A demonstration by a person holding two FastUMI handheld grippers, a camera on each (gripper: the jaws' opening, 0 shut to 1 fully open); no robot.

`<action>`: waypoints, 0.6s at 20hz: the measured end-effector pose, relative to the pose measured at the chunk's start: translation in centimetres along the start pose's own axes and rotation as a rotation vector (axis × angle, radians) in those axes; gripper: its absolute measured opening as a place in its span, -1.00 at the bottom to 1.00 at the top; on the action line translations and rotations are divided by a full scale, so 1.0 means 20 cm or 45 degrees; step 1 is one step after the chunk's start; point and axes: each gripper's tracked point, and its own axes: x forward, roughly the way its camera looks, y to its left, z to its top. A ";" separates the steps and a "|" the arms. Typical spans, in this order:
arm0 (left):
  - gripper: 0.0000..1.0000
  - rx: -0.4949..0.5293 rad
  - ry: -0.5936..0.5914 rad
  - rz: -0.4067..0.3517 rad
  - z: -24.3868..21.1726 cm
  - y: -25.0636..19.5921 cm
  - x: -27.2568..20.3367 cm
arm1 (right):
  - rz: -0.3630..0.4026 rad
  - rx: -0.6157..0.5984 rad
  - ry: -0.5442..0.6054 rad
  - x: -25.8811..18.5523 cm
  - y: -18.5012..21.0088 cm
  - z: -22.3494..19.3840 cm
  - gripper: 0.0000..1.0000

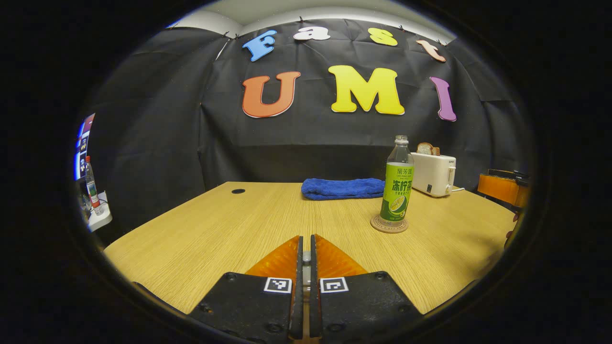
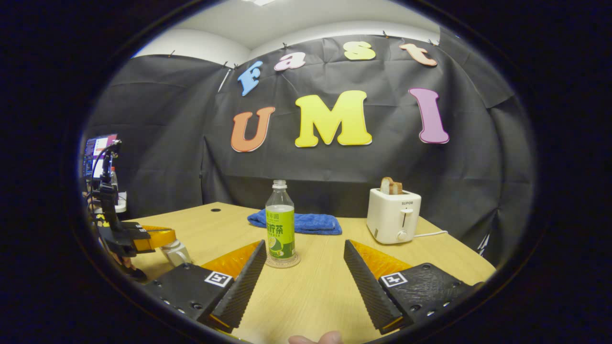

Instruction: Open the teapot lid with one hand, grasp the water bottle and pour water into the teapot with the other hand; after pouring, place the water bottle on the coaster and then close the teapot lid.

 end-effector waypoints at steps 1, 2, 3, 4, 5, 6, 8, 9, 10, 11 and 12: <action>-0.70 0.021 -0.009 0.024 0.02 0.02 -0.01 | -0.010 0.004 0.000 -0.01 0.00 0.00 0.93; -0.52 0.035 -0.029 0.047 0.05 0.04 -0.03 | -0.024 0.010 0.000 -0.02 -0.01 -0.01 0.93; -0.14 0.034 -0.040 0.054 0.09 0.04 -0.06 | -0.037 0.017 -0.002 -0.03 -0.01 -0.01 0.93; 0.05 0.029 -0.060 0.057 0.13 0.03 -0.08 | -0.053 0.019 -0.004 -0.03 -0.01 -0.02 0.93; 0.35 0.027 -0.081 0.065 0.16 0.02 -0.12 | -0.076 0.017 -0.007 -0.04 -0.02 -0.01 0.93; 0.65 0.032 -0.106 0.077 0.22 0.01 -0.15 | -0.104 0.016 -0.014 -0.07 -0.04 -0.01 0.93; 0.95 0.045 -0.163 0.072 0.32 -0.03 -0.21 | -0.153 0.016 -0.035 -0.12 -0.06 0.01 0.94; 0.94 0.050 -0.190 0.065 0.36 -0.07 -0.24 | -0.167 0.015 -0.046 -0.15 -0.07 0.03 0.93; 0.94 0.054 -0.211 0.053 0.40 -0.11 -0.27 | -0.177 0.006 -0.059 -0.19 -0.06 0.04 0.93; 0.94 0.061 -0.231 0.039 0.42 -0.15 -0.31 | -0.189 -0.013 -0.075 -0.22 -0.07 0.06 0.93; 0.95 0.071 -0.247 0.026 0.44 -0.20 -0.33 | -0.201 -0.028 -0.092 -0.25 -0.07 0.08 0.93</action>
